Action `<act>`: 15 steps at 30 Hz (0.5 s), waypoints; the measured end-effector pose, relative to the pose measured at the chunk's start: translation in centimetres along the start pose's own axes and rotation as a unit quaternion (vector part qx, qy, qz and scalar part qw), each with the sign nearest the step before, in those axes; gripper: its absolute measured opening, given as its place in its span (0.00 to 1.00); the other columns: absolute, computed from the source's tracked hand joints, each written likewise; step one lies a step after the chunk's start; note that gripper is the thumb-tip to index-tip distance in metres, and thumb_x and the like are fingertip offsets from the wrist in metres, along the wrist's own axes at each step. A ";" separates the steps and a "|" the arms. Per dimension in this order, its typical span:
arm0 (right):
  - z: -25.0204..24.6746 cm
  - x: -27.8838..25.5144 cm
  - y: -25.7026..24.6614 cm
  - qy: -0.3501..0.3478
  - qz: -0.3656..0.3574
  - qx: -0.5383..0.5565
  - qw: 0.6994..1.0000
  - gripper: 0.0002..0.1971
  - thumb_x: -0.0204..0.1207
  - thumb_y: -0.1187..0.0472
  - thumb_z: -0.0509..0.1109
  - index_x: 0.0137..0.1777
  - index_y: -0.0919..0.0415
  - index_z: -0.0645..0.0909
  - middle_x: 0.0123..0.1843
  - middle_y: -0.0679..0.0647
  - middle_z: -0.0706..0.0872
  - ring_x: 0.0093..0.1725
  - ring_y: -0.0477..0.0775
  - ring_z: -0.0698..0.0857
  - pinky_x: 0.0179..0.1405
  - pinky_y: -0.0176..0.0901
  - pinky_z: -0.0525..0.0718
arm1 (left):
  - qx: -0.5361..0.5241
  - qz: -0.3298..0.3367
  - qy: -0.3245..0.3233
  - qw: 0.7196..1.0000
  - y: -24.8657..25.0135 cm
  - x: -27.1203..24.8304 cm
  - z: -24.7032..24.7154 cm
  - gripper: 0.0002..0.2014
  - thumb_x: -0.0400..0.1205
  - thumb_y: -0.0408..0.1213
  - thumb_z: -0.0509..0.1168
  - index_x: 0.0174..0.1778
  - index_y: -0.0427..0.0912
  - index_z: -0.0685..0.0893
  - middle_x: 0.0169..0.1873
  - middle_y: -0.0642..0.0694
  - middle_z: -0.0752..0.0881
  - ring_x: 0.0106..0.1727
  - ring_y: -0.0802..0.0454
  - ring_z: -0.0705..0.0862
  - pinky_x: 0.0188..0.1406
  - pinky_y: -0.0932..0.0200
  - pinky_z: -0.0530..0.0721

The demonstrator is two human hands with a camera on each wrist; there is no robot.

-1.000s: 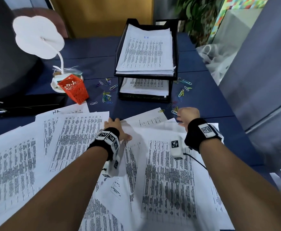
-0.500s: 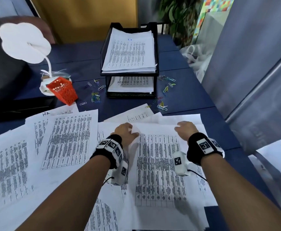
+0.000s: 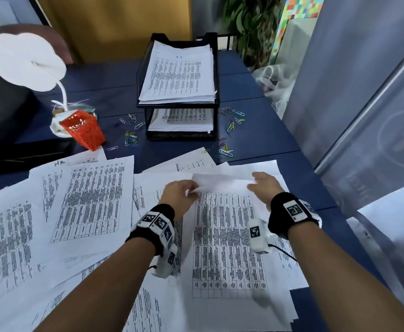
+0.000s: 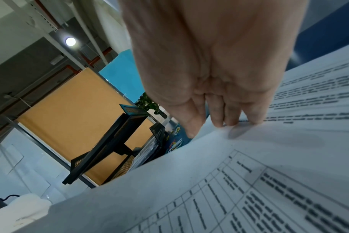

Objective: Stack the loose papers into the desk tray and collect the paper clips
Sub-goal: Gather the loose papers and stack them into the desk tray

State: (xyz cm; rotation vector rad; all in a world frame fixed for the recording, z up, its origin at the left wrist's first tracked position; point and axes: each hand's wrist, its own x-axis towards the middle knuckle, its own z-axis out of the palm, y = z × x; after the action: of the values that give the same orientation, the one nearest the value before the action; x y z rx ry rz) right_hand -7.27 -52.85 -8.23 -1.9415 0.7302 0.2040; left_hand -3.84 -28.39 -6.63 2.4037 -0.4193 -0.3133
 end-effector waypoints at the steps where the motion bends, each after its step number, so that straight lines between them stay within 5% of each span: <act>1: -0.1 0.0 0.1 0.018 -0.001 0.021 1.000 0.27 0.75 0.69 0.69 0.75 0.61 0.72 0.75 0.62 0.74 0.74 0.58 0.74 0.76 0.51 0.71 | -0.061 -0.014 0.008 0.998 0.1 -0.1 -0.1 0.05 0.79 0.32 0.67 0.47 0.44 0.86 0.43 0.50 0.87 0.52 0.48 0.84 0.55 0.59 0.79; 4: -1.2 -0.3 0.3 0.115 -0.009 0.031 0.993 0.23 0.74 0.69 0.67 0.70 0.62 0.76 0.70 0.62 0.80 0.67 0.60 0.80 0.69 0.50 0.77 | -0.179 -0.060 0.054 0.981 -0.2 -0.4 -0.1 0.09 0.79 0.28 0.66 0.49 0.46 0.81 0.39 0.50 0.84 0.41 0.50 0.81 0.34 0.69 0.77; 7: -2.8 -0.6 0.6 0.187 0.043 -0.086 0.978 0.23 0.75 0.70 0.61 0.70 0.62 0.76 0.68 0.62 0.81 0.66 0.64 0.80 0.67 0.51 0.78 | -0.280 -0.095 0.094 0.951 -0.6 -0.6 -0.1 0.19 0.78 0.23 0.64 0.59 0.49 0.72 0.46 0.46 0.84 0.42 0.48 0.83 0.34 0.63 0.79; 10: -3.8 -0.8 1.0 0.153 0.129 -0.236 0.951 0.24 0.76 0.65 0.61 0.73 0.66 0.69 0.73 0.65 0.74 0.74 0.63 0.71 0.73 0.53 0.66 | -0.300 -0.133 0.100 0.939 -1.1 -0.6 0.0 0.26 0.80 0.24 0.63 0.70 0.49 0.66 0.44 0.44 0.82 0.37 0.50 0.81 0.33 0.60 0.80; 15: -3.1 -1.2 1.2 0.103 0.157 -0.343 0.920 0.34 0.75 0.53 0.70 0.75 0.67 0.61 0.74 0.66 0.70 0.75 0.61 0.68 0.71 0.50 0.69 | -0.168 -0.203 0.037 0.964 -1.4 -0.4 0.7 0.08 0.80 0.30 0.58 0.54 0.39 0.74 0.46 0.40 0.81 0.42 0.45 0.78 0.37 0.57 0.78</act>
State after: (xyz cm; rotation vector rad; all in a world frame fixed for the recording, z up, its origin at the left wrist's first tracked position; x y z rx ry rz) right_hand -9.47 -55.38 -7.13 -2.5211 1.2315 0.5130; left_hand -4.18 -27.65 -8.05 2.1390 0.1602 -0.4358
